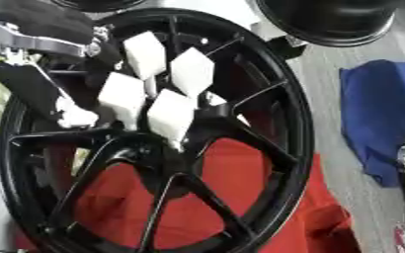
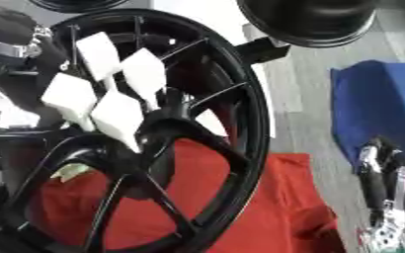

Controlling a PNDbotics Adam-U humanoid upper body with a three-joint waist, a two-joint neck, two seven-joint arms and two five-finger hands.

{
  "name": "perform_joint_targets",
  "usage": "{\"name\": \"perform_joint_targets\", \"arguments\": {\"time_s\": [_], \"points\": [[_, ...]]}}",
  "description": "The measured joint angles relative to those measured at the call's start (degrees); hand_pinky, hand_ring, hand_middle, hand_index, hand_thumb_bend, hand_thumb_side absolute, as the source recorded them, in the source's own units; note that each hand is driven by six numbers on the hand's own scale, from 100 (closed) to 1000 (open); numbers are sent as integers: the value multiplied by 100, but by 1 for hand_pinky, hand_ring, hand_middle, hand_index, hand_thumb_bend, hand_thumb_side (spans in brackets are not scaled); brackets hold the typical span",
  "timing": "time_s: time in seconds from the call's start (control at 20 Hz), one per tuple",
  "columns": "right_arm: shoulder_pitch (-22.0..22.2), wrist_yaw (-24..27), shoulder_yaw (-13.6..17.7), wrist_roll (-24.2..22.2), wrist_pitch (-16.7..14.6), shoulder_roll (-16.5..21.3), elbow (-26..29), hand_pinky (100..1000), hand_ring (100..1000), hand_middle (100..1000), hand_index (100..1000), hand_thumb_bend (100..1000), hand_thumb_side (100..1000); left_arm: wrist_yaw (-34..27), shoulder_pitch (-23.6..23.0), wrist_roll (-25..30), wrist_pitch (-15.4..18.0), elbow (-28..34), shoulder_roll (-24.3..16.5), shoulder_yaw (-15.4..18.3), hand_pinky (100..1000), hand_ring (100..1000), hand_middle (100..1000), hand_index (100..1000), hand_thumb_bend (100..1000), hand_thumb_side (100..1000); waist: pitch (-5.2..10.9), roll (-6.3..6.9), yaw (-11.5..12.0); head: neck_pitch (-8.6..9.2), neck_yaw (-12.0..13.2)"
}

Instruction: Pull the pin out of the wheel hub.

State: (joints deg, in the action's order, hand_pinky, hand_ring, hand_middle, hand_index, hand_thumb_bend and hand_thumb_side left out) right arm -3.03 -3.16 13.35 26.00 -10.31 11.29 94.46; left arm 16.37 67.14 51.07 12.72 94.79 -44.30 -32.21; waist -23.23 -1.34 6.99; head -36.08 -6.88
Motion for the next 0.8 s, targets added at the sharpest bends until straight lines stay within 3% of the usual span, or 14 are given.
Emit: {"name": "perform_joint_targets", "arguments": {"time_s": [0.2,0.5,0.7,0.75,0.8], "points": [[0,4,0,1,1,0,0,664,762,612,772,100,649,-15,0,24,-40,30,1,0,611,551,459,796,162,670,0,-1,0,0,0],[0,8,0,4,0,0,0,664,761,612,772,100,652,-24,4,31,-49,30,50,-12,593,525,427,733,131,634,0,-2,0,1,1],[0,19,-1,12,-3,0,0,664,762,613,773,100,653,-152,22,34,-57,51,69,-7,532,458,338,566,100,405,0,-3,0,1,2],[0,21,-1,18,-2,0,0,664,762,613,773,100,654,-218,24,35,-76,69,95,-1,506,439,309,532,100,290,0,-4,0,1,2],[0,23,-1,24,-2,0,0,664,762,613,773,100,656,-285,29,43,-102,88,107,14,475,416,278,496,100,265,0,-4,1,1,1]]}}
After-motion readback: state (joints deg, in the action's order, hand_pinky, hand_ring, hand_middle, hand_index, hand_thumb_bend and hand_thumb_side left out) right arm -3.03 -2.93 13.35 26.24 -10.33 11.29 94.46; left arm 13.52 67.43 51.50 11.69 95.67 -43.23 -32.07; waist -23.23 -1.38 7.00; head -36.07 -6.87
